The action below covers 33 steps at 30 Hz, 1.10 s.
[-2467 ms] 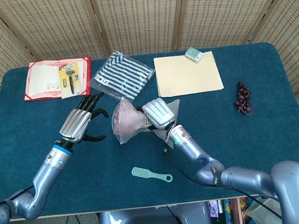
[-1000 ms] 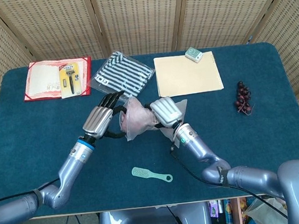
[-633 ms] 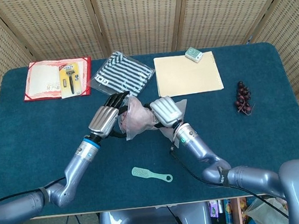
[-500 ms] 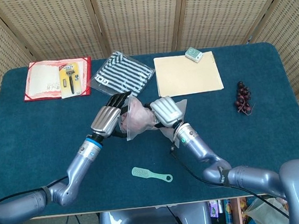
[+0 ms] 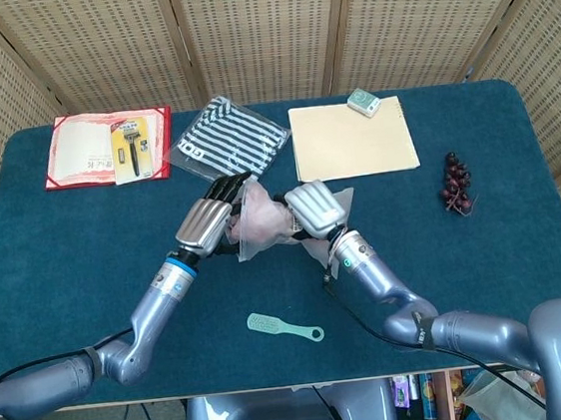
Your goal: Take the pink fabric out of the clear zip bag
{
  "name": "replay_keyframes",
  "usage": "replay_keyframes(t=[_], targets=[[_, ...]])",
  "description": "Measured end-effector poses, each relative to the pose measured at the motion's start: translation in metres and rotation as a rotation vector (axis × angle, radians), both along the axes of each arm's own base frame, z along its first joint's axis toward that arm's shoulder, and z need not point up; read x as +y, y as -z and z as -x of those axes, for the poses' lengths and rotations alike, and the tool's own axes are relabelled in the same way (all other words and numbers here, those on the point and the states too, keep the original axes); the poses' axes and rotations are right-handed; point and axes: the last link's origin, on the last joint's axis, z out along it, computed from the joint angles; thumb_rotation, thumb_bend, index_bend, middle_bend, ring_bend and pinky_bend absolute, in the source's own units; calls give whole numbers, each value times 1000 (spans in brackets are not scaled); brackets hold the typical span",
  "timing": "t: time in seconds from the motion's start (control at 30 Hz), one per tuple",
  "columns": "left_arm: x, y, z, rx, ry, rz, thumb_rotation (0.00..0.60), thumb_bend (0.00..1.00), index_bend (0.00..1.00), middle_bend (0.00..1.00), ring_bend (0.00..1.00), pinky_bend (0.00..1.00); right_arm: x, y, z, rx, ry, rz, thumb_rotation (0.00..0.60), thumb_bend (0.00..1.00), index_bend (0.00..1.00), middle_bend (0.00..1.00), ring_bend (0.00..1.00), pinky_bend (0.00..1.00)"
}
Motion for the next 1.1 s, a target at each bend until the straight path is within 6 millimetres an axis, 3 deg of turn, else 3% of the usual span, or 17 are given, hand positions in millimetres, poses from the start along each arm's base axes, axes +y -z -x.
replay_keyframes(t=[0.27, 0.4, 0.5, 0.6, 0.63, 0.7, 0.77, 0.83, 0.97, 1.1], targets=[[2, 0, 4, 24, -11, 1, 600, 683, 701, 0, 0, 0, 0, -2, 8, 5, 9, -2, 600, 837, 637, 657, 698, 580], [0, 3, 8, 28, -12, 16, 600, 684, 701, 0, 0, 0, 1, -4, 12, 0, 18, -24, 600, 869, 637, 603, 676, 580], [-1, 5, 13, 31, -9, 27, 600, 685, 701, 0, 0, 0, 3, -6, 17, 13, 22, -50, 600, 868, 609, 541, 612, 580], [0, 7, 19, 43, -14, 36, 600, 686, 701, 0, 0, 0, 7, -6, 23, 17, 34, -82, 600, 845, 493, 418, 483, 548], [0, 7, 21, 48, -18, 39, 600, 687, 700, 0, 0, 0, 9, -5, 25, 18, 41, -107, 600, 796, 424, 339, 399, 497], [3, 8, 26, 61, -23, 39, 600, 688, 701, 0, 0, 0, 12, -6, 30, 26, 55, -148, 600, 596, 298, 206, 259, 384], [4, 9, 30, 77, -24, 39, 600, 688, 700, 0, 0, 0, 16, -11, 36, 23, 85, -207, 600, 298, 181, 79, 138, 266], [5, 12, 32, 88, -25, 43, 600, 688, 701, 0, 0, 0, 21, -15, 42, 12, 120, -266, 600, 172, 127, 13, 71, 197], [5, 16, 34, 99, -26, 49, 600, 688, 701, 0, 0, 0, 27, -23, 54, 23, 143, -297, 600, 29, 63, 0, 2, 109], [7, 16, 32, 99, -22, 44, 600, 688, 701, 0, 0, 0, 29, -31, 63, 47, 122, -247, 600, 0, 39, 0, 0, 42]])
